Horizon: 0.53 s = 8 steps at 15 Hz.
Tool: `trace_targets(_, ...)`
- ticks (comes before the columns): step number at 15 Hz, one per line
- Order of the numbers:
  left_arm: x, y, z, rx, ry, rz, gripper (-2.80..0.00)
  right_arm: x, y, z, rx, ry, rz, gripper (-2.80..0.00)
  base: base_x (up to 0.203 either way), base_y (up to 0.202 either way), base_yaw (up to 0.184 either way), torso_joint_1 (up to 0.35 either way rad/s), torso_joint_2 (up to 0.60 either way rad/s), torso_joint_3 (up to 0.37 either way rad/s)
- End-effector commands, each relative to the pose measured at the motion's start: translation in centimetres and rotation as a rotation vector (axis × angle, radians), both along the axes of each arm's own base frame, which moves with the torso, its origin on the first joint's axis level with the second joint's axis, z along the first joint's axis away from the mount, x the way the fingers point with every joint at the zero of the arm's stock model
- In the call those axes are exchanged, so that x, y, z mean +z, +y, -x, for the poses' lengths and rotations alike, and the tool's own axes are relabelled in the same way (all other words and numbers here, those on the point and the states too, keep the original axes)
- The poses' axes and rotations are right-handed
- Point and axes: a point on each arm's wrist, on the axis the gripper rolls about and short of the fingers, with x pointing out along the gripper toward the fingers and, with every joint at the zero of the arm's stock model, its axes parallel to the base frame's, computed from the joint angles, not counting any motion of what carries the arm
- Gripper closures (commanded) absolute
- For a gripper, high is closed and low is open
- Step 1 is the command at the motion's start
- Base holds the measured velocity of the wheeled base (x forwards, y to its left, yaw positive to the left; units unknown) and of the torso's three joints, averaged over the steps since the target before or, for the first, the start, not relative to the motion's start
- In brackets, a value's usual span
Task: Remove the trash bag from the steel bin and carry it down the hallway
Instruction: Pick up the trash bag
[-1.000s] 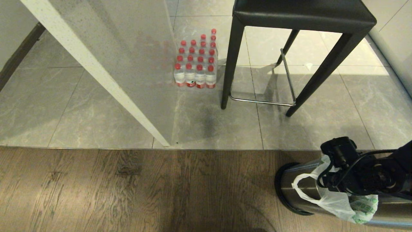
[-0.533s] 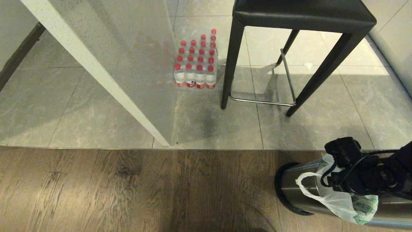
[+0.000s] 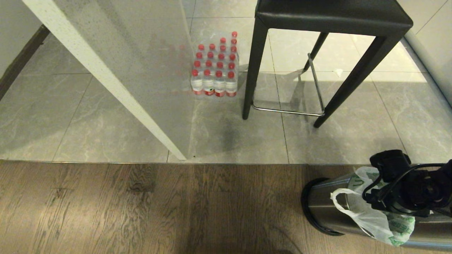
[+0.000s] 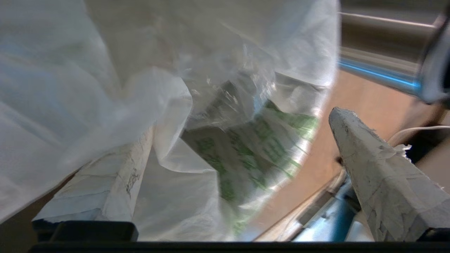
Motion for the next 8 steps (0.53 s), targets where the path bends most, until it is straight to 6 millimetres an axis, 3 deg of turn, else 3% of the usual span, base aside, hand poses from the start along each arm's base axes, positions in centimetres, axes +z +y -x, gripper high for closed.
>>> trace_targets(1,0.0,0.0,0.0,0.0,-0.001,0.001,0.0,-0.4,-0.3,-0.9,-0.004,-0.042,-0.033,-2.8,0.0,0.0,0.0,0.0,0.0,0.0)
trace_targets(8,0.0,0.0,0.0,0.0,-0.001,0.001,0.0,-0.6,-1.6,-1.5,-0.006,-0.047,-0.065,-2.8,0.0,0.0,0.0,0.0,0.0,0.0)
